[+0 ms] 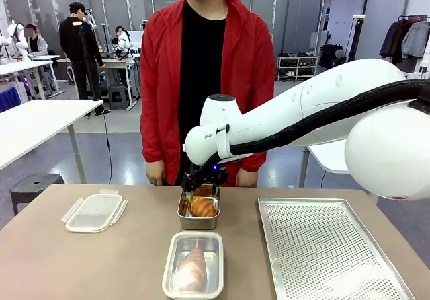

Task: Place the bread into the airtight container.
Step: Pick up a Butter Roll and place it into an empty Airtight Container.

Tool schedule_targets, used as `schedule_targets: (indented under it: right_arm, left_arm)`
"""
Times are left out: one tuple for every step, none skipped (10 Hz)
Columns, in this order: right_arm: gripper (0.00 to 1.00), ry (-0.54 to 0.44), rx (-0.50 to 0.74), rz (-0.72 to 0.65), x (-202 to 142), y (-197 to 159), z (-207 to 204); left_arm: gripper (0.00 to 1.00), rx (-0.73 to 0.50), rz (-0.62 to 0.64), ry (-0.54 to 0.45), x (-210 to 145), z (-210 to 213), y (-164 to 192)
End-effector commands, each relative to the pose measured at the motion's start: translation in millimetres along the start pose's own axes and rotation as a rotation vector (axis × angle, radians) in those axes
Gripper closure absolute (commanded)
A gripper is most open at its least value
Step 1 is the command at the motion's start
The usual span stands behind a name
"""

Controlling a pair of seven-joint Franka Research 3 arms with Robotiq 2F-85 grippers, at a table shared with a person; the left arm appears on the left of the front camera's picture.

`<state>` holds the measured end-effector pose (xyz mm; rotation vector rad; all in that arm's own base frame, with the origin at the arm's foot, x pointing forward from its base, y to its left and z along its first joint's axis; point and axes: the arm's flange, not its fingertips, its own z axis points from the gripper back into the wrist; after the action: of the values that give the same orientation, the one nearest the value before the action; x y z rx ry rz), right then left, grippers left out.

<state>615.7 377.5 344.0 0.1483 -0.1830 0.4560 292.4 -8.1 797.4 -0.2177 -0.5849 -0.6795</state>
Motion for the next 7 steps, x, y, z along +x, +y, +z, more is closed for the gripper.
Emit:
schedule_targets:
  right_arm:
    - [0.07,0.008,-0.035,-0.005,-0.5,4.6,3.4]
    - [0.07,0.008,-0.035,-0.005,-0.5,4.6,3.4]
    - [0.07,0.008,-0.035,-0.005,-0.5,4.6,3.4]
    - [0.07,0.008,-0.035,-0.005,-0.5,4.6,3.4]
    - [0.07,0.008,-0.035,-0.005,-0.5,4.6,3.4]
    - [0.07,0.008,-0.035,-0.005,-0.5,4.6,3.4]
    - [0.07,0.008,-0.035,-0.005,-0.5,4.6,3.4]
  left_arm:
    - [0.00,-0.009,-0.002,-0.012,1.5,1.8,-0.8]
    - [0.00,-0.009,-0.002,-0.012,1.5,1.8,-0.8]
    - [0.00,-0.009,-0.002,-0.012,1.5,1.8,-0.8]
    - [0.00,-0.009,-0.002,-0.012,1.5,1.8,-0.8]
    - [0.00,-0.009,-0.002,-0.012,1.5,1.8,-0.8]
    - [0.00,-0.009,-0.002,-0.012,1.5,1.8,-0.8]
    - [0.00,-0.009,-0.002,-0.012,1.5,1.8,-0.8]
